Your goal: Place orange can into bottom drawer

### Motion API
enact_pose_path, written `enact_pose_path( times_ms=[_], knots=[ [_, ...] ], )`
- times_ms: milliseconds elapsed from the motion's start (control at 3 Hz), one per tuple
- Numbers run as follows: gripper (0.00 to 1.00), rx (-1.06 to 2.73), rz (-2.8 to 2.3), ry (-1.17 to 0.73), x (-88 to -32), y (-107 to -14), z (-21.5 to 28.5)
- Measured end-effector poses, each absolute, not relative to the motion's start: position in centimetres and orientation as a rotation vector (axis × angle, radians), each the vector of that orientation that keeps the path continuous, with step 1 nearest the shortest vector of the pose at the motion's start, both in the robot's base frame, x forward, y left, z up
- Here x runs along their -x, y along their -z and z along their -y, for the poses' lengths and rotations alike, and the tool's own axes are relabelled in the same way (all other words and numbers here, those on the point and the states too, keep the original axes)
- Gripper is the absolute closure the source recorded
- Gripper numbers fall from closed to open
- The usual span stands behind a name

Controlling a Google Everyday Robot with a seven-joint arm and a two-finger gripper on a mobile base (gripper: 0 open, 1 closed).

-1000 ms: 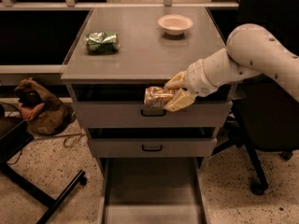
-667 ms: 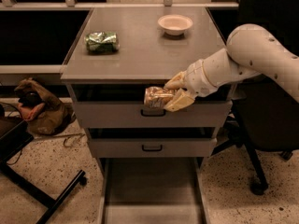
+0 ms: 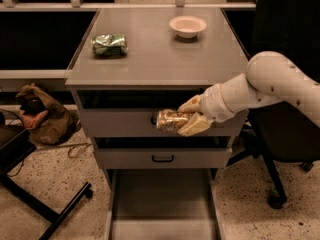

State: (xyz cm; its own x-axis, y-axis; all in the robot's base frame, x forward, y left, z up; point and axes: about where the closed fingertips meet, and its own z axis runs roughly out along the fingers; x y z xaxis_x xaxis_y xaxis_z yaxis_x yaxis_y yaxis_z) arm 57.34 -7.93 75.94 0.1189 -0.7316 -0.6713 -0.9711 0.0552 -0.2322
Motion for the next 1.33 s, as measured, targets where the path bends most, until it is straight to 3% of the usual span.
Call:
enact_pose_path(
  times_ms=[667,1333],
  knots=[
    [1.0,1.769,-1.592,-0.611,-53.1,-69.0,7.5],
    [1.0,1.737,-1.561,-0.675,-52.4,-63.9,5.9]
  ],
)
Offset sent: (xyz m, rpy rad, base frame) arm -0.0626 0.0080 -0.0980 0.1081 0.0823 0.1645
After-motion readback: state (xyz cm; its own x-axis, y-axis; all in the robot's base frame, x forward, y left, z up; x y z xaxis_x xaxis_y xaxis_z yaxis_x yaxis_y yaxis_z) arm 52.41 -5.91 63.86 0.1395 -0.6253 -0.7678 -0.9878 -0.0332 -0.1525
